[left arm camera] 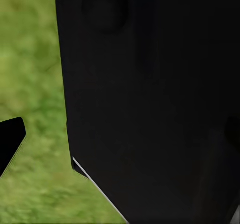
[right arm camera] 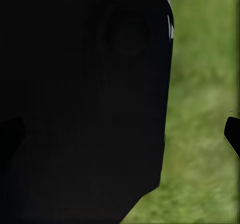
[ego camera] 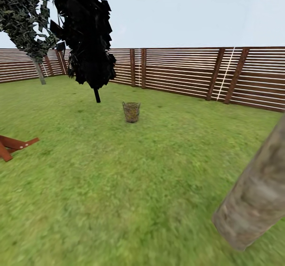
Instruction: Take the three Easter eggs out of the wicker basket on the lawn in the garden, then place them on the lawn next to a single tree (choose any tree) so that all three eggs are next to the same tree and none are left in the basket.
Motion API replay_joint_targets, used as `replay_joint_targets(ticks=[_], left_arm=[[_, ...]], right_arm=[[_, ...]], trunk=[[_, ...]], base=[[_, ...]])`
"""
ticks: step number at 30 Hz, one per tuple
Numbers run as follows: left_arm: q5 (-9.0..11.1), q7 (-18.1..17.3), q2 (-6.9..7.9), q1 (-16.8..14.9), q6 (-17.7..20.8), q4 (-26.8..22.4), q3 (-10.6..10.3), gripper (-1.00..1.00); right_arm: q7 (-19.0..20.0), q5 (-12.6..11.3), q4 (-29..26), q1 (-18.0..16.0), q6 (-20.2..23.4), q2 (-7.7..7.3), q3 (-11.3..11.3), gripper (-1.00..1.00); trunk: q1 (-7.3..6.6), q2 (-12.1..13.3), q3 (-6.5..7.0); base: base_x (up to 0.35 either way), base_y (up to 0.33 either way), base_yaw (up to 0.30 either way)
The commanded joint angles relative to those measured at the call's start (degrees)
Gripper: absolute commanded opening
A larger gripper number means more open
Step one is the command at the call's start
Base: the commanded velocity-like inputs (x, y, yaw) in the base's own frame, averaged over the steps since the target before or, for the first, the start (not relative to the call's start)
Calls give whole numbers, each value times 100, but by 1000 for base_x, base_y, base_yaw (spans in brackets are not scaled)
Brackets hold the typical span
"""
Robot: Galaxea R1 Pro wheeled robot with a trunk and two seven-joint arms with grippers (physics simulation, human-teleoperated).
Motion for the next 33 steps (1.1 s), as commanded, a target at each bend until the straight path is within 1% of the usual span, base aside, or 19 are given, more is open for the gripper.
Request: replay_joint_targets(ticks=[1,23,27,33], left_arm=[[4,1,-1,3,-8,-9,1,100],[4,1,-1,3,-8,-9,1,100],[4,1,-1,3,-8,-9,1,100],[4,1,-1,3,-8,-9,1,100]], right_arm=[[0,4,5,-3,-19,-1,3,100],[0,3,3,-3,-19,7,3,100],[-2,4,5,-3,-19,8,3,100],[-2,12,5,-3,-27,8,0,100]], trunk=[[3,-2,-4],[3,-2,-4],[3,-2,-4],[3,-2,-4]], base=[[336,0,0],[336,0,1],[336,0,105],[336,0,241]])
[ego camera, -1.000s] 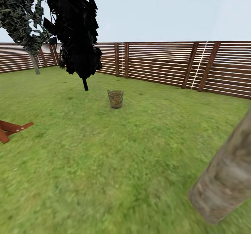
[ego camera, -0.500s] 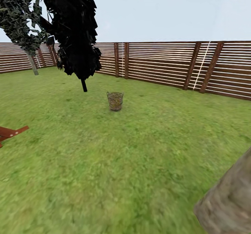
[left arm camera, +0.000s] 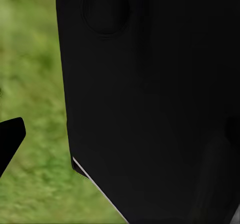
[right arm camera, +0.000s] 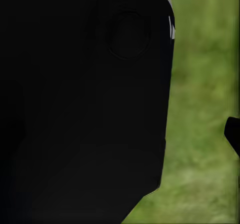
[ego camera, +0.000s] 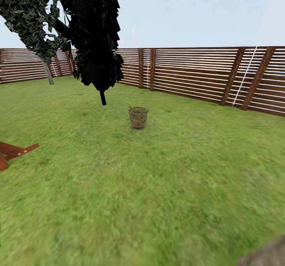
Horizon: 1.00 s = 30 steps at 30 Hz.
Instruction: Take the three Easter eggs out of the wicker basket on the lawn in the garden, then place them on the lawn next to a single tree (choose any tree) so that all three eggs are next to the same tree and none are left in the basket.
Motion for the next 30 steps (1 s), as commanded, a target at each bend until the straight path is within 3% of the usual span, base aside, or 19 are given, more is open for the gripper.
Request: replay_joint_targets(ticks=[1,30], left_arm=[[4,1,-1,3,-8,-9,1,100],[4,1,-1,3,-8,-9,1,100]], right_arm=[[1,5,4,-3,-19,-1,1,100],[2,-1,5,-3,-11,-3,5,100]], trunk=[[3,-2,-4],[3,-2,-4]], base=[[336,0,124],[336,0,55]])
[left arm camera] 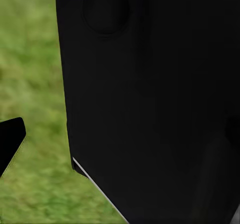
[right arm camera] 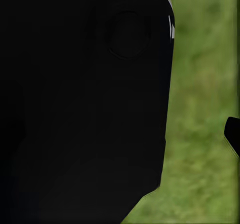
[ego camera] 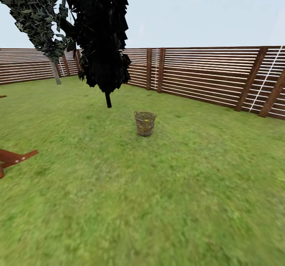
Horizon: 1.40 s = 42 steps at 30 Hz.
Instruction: Take the three Easter eggs out of the wicker basket on the lawn in the garden, then place them on the lawn next to a single tree (choose any tree) so that all three eggs are next to the same tree and none are left in the basket.
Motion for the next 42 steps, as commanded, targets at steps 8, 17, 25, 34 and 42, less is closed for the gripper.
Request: replay_joint_targets(ticks=[8,17,25,34,42], left_arm=[[4,1,-1,3,-8,-9,0,100],[4,1,-1,3,-8,-9,0,100],[4,1,-1,4,-8,-9,0,100],[4,1,-1,3,-8,-9,0,100],[4,1,-1,4,-8,-9,1,100]], right_arm=[[4,19,6,-3,-18,1,12,100],[1,12,6,-3,-18,2,13,100],[0,11,6,-3,-18,2,13,100],[1,11,6,-3,-18,2,13,100],[1,11,3,-3,-18,2,13,100]], trunk=[[3,-2,-4],[3,-2,-4],[3,-2,-4],[3,-2,-4],[3,-2,-4]], base=[[336,0,0],[336,0,0],[336,0,0],[336,0,0],[336,0,0]])
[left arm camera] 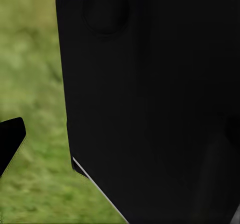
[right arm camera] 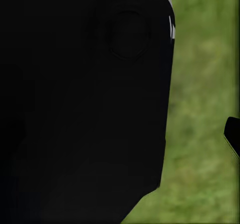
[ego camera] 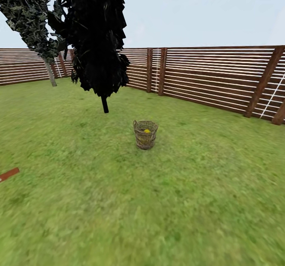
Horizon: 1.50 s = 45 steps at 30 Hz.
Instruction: Take the three Easter eggs out of the wicker basket on the lawn in the garden, then place them on the lawn next to a single tree (choose any tree) so that all three eggs are next to the same tree and none are left in the basket.
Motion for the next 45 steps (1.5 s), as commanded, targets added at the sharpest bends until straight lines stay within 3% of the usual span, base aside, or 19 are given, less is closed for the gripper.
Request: replay_joint_targets(ticks=[1,45], left_arm=[[4,1,-1,3,-8,-9,2,100],[4,1,-1,3,-8,-9,0,100]], right_arm=[[1,5,6,-3,-19,-1,4,100],[4,5,8,-3,-19,-9,4,100]], trunk=[[3,-2,-4],[3,-2,-4]], base=[[336,0,0],[336,0,0]])
